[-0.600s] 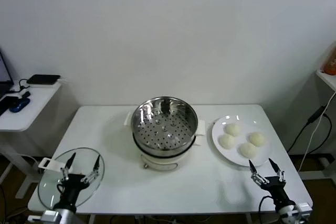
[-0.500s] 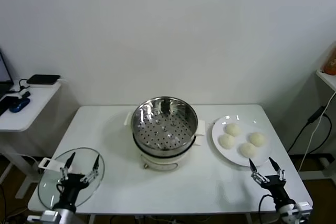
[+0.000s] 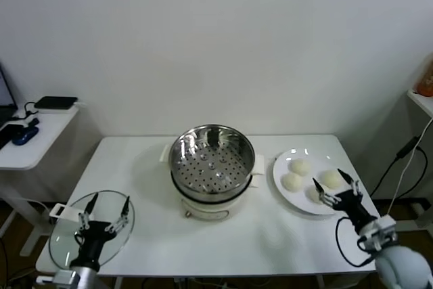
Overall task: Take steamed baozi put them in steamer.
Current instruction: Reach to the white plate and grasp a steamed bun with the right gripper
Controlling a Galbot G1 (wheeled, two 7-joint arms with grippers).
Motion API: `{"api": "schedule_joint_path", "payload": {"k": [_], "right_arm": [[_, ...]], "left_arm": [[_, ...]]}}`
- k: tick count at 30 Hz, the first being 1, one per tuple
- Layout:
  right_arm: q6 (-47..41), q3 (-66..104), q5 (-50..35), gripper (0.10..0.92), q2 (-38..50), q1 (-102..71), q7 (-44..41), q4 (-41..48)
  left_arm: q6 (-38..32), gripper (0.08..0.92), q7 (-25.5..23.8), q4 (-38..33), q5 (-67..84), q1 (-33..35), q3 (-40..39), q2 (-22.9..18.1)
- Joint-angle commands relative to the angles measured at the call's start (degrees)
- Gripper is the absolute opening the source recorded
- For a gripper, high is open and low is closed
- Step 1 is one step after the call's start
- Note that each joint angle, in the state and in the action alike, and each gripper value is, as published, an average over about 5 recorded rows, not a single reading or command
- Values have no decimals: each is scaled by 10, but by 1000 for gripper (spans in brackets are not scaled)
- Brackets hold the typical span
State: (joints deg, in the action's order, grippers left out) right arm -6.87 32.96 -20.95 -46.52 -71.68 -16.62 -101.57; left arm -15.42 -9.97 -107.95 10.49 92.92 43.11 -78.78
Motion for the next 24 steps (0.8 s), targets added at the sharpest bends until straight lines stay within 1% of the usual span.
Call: {"api": "schedule_joint_path", "payload": {"k": [1,5,8,12,17,20,24], "right_arm": [[-133,-145,4,823,181,233,-105,29],[-143,-269,23,823,215,364,-213,86],[-131,-368,42,823,224,470,-285,132],[-62,-539,79,823,212,642,-380,225],[57,-744,87,823,158,828,-453,341],[99,-833,99,823,114,903,-494,398],[142,-894,136,823,47,947,-531,487]], "left_arm": [[-17,823,1,3,0,2,-16,-2],[-16,823,3,-3,0,2,-18,-6],[-14,823,4,-7,-1,2,-20,-9],[-11,823,4,-8,-4,2,-22,-10],[-5,823,6,-5,-7,4,-24,-5],[0,823,8,-3,-7,5,-25,-2],[9,823,12,-5,-7,2,-24,-1]]}}
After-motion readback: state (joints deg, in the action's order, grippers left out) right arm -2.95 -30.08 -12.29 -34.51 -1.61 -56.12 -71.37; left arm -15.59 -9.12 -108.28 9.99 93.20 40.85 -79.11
